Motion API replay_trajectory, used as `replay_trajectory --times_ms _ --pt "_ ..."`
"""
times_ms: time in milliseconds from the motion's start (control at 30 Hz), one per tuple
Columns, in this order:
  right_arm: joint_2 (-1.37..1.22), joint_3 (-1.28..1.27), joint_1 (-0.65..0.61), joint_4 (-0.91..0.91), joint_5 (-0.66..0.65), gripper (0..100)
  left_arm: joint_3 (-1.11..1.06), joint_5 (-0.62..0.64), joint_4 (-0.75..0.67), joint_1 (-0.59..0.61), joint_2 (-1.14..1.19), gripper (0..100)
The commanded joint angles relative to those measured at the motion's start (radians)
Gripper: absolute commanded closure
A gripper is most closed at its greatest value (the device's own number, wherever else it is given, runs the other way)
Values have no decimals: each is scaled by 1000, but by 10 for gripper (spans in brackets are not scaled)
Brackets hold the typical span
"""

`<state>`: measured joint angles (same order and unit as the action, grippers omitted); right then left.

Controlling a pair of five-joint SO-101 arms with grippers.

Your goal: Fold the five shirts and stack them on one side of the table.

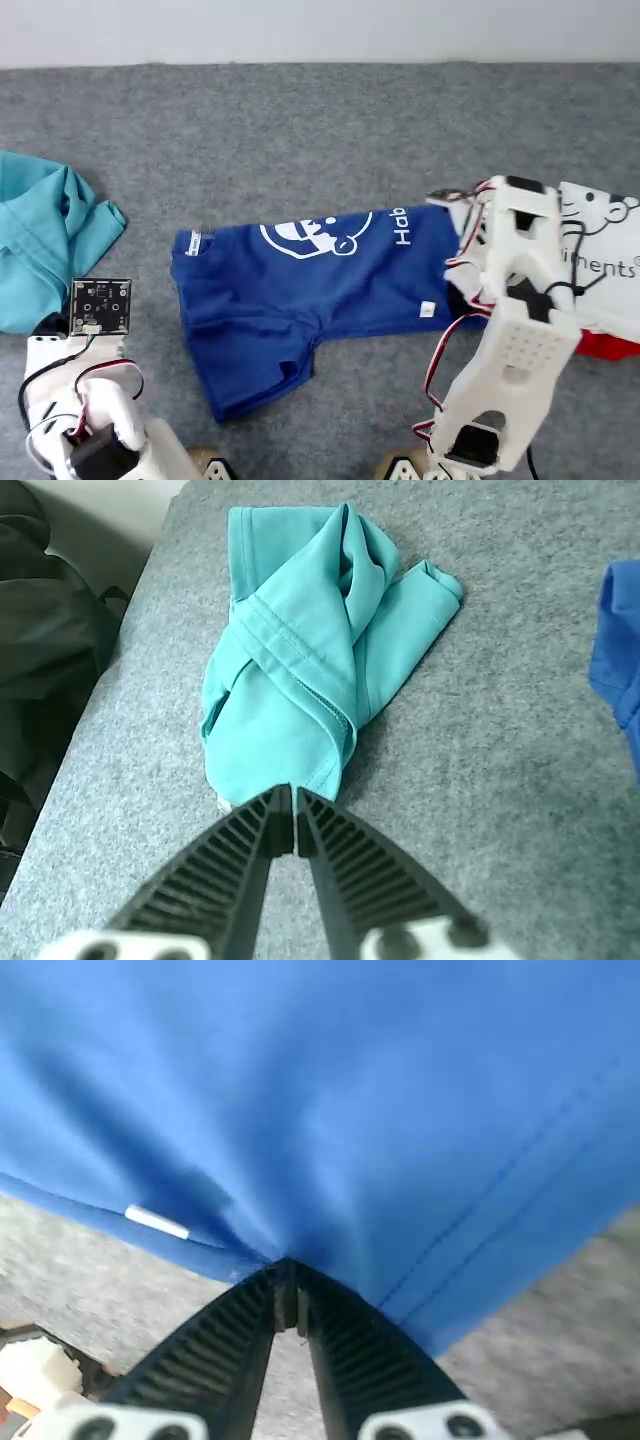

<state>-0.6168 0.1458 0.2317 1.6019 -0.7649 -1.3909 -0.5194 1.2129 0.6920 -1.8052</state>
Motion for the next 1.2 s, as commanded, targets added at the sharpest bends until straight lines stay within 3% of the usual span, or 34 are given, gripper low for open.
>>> replay_trajectory --times_ms 0,100,300,600,867,1167 --pt "-18 150 50 73 -21 989 44 3 -23 -3 -6 986" --pt "-16 259 30 191 -15 989 44 3 -23 -3 -6 986" --pt "130 270 -82 196 52 989 44 3 -23 -3 -6 986" --pt "260 265 -467 159 245 989 38 8 -20 3 -6 986" --pt "203 265 -789 -205 359 989 36 8 -20 3 -6 986" --pt "67 265 -977 -552 358 989 36 5 23 2 -8 986"
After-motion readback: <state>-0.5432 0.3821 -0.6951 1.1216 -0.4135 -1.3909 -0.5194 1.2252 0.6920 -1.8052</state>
